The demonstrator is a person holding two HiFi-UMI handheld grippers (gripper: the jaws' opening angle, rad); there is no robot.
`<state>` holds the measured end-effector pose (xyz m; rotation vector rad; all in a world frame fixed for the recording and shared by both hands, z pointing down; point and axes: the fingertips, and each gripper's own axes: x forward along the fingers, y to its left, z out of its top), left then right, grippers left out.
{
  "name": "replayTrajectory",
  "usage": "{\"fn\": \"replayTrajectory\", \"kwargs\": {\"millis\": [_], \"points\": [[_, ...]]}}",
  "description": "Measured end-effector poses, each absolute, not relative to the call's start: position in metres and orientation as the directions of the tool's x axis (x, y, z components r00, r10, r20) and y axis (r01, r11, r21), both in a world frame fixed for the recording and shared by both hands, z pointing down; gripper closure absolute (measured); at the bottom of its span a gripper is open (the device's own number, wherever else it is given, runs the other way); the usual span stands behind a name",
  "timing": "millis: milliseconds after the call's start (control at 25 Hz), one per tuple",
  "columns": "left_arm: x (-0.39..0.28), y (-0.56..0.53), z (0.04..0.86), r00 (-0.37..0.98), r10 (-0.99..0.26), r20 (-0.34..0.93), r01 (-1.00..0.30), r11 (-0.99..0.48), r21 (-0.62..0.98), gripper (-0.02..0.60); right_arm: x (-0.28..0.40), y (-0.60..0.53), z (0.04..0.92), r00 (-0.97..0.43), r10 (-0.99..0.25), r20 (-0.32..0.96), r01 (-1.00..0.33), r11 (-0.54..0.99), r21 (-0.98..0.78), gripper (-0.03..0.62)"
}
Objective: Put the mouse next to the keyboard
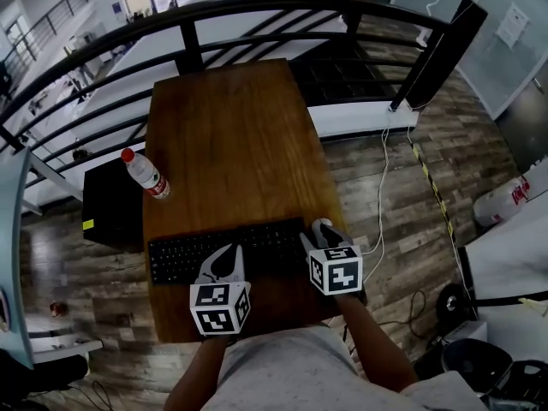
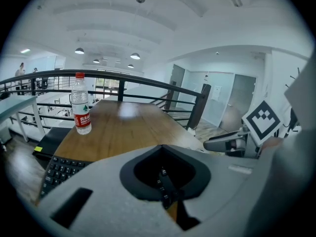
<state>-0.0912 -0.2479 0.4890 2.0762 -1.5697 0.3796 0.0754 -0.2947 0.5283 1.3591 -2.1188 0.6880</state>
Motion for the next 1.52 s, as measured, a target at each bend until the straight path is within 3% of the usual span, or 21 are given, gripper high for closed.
{"fn": "replayTrajectory", "kwargs": {"millis": [680, 1160, 1520], "points": [[-0.129, -0.236, 0.462, 0.245, -0.860, 0.447, -0.962, -0.159, 0.222, 0.588, -0.017, -0.273, 0.433, -0.562, -0.718, 0.412, -0.804, 0.590, -0.069, 0.524], [-0.120, -0.239, 0.455, 0.269, -0.862, 0.430, -0.958, -0.193, 0.213, 0.588, -0.023, -0.263, 0.422, -0.595, -0.718, 0.360, -0.785, 0.615, -0.071, 0.583], [-0.110, -0.241, 0.456, 0.292, -0.854, 0.430, -0.952, -0.217, 0.215, 0.588, -0.020, -0.258, 0.425, -0.606, -0.705, 0.367, -0.775, 0.628, -0.074, 0.583]]}}
